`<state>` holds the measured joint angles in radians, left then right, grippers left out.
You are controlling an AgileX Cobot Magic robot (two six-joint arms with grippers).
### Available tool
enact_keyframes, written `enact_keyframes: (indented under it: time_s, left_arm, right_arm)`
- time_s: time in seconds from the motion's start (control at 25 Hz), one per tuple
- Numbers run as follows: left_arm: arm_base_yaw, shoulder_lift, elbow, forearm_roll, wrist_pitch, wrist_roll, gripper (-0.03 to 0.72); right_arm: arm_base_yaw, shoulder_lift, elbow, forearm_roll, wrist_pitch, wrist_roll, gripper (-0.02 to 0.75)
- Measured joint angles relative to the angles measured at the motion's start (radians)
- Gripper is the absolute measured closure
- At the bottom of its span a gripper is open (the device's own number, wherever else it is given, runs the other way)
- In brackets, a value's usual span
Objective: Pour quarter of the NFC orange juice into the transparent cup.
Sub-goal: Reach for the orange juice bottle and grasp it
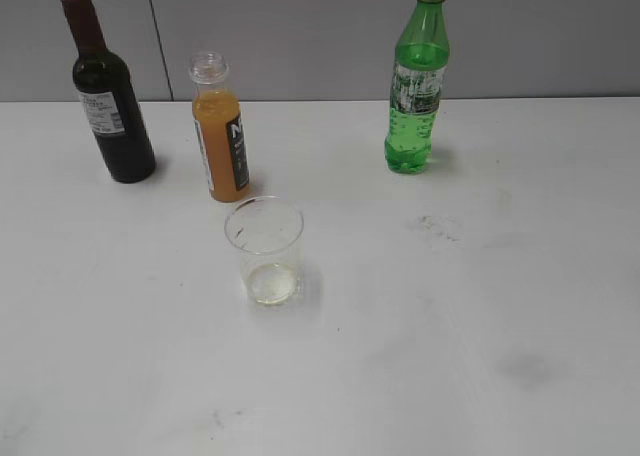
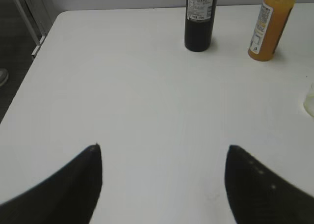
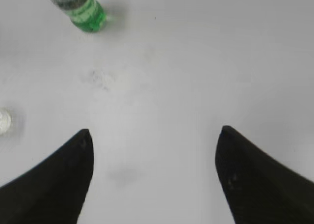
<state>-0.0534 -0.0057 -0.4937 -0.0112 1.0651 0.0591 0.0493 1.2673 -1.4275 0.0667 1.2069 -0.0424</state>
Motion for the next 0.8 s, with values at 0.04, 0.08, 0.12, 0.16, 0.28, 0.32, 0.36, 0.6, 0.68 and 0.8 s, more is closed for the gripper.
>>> enact_keyframes:
  time_s: [0.04,0.08,0.12,0.16,0.28,0.32,0.36,0.6,0.68,0.8]
  left_arm:
    - [0.000,0.000,0.000,0.000,-0.001,0.000,0.096]
    - [0.000,0.000,0.000,0.000,-0.001,0.000,0.096]
    - [0.000,0.000,0.000,0.000,-0.001,0.000,0.096]
    - [0.000,0.000,0.000,0.000,-0.001,0.000,0.096]
    - [0.000,0.000,0.000,-0.002,-0.001,0.000,0.097]
    - [0.000,0.000,0.000,-0.004,-0.001,0.000,0.097]
    - [0.000,0.000,0.000,-0.007,0.000,0.000,0.097]
    - [0.000,0.000,0.000,-0.013,0.000,0.000,0.099]
    - [0.000,0.000,0.000,-0.013,0.000,0.000,0.099]
    - [0.000,0.000,0.000,-0.014,0.000,0.000,0.099]
  right_arm:
    - [0.000,-0.047,0.063,-0.003,0.001,-0.004,0.147]
    - [0.000,-0.102,0.125,-0.003,0.001,-0.008,0.147]
    - [0.000,-0.157,0.185,-0.004,0.003,-0.009,0.147]
    - [0.000,-0.204,0.232,-0.004,0.003,-0.011,0.147]
    - [0.000,-0.367,0.387,-0.005,0.005,-0.013,0.147]
    - [0.000,-0.409,0.439,-0.005,0.005,-0.013,0.147]
    - [0.000,-0.459,0.491,-0.005,0.006,-0.014,0.147]
    - [0.000,-0.729,0.727,-0.005,0.008,-0.016,0.147]
    - [0.000,-0.822,0.791,-0.005,0.003,-0.016,0.147]
    - [0.000,-0.955,0.851,-0.005,-0.003,-0.016,0.147]
